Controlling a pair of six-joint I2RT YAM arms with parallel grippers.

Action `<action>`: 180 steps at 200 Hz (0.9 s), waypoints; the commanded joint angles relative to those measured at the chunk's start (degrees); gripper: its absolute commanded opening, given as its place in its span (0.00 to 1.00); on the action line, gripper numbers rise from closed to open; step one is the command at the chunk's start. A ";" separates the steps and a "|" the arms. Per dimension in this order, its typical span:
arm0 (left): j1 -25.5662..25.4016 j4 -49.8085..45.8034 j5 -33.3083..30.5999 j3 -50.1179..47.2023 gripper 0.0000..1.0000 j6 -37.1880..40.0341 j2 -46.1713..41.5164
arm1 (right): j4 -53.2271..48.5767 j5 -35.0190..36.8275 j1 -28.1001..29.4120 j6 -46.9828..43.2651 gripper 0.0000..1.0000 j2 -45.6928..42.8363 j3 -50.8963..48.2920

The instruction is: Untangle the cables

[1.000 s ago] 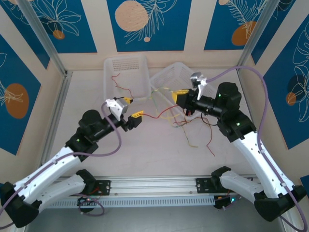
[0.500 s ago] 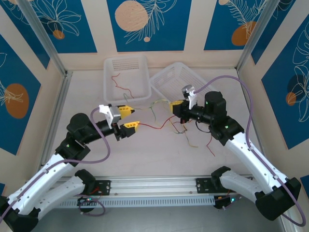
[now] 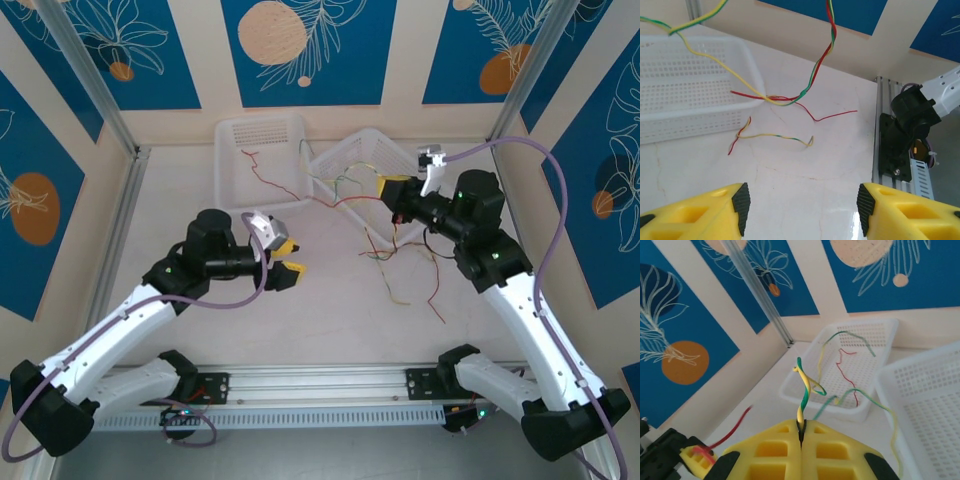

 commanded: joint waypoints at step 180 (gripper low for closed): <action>-3.76 -16.34 7.93 19.16 0.89 12.65 11.18 | -4.35 -24.53 17.39 -31.10 0.00 6.92 -2.25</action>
